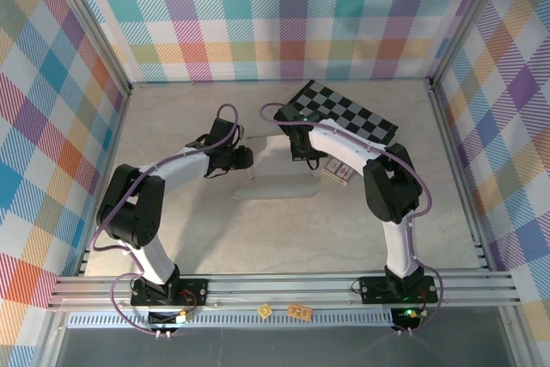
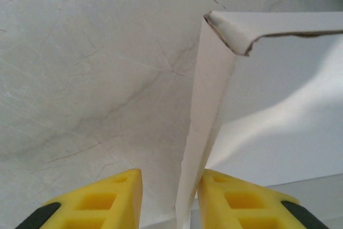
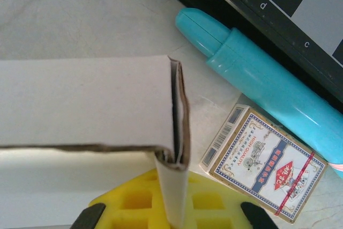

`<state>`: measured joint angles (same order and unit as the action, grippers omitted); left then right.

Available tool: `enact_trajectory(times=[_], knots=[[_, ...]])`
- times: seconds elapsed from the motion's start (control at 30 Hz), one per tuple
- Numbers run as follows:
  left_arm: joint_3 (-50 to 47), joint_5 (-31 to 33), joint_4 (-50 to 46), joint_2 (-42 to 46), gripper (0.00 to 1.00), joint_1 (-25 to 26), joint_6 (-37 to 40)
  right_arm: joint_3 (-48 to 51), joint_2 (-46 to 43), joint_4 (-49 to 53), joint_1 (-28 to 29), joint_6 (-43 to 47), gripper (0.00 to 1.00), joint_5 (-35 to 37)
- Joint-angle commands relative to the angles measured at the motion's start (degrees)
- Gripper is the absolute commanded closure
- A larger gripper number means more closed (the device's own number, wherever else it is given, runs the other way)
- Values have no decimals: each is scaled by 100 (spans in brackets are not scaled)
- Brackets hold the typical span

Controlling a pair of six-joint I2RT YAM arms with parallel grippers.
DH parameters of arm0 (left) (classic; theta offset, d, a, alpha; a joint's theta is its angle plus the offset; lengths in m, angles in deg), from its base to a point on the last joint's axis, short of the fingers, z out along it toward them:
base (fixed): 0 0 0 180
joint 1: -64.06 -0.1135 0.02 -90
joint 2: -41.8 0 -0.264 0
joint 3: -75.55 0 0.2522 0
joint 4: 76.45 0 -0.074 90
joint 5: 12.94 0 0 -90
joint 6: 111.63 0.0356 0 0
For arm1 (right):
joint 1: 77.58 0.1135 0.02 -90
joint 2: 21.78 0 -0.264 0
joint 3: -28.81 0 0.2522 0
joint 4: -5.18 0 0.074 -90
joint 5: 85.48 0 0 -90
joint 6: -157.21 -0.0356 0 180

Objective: Fold the paper box

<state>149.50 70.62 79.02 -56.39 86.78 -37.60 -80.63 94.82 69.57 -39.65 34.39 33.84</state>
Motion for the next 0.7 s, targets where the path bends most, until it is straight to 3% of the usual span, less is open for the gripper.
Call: enact_trajectory(times=[0.0,0.27,0.37,0.47,0.67], knots=[[205,-166,-88,-146,68,-40,113,-47,-111,149,-17,-83,100,102],[544,12,-66,-561,76,-24,188,-39,-107,149,-10,-93,100,81],[645,139,-106,-647,85,17,203,-56,-96,153,-21,-83,100,82],[735,577,-325,-683,98,147,251,-74,-81,156,-14,-66,100,98],[806,1869,-1079,-804,100,455,50,-143,-23,236,-6,-110,100,160]])
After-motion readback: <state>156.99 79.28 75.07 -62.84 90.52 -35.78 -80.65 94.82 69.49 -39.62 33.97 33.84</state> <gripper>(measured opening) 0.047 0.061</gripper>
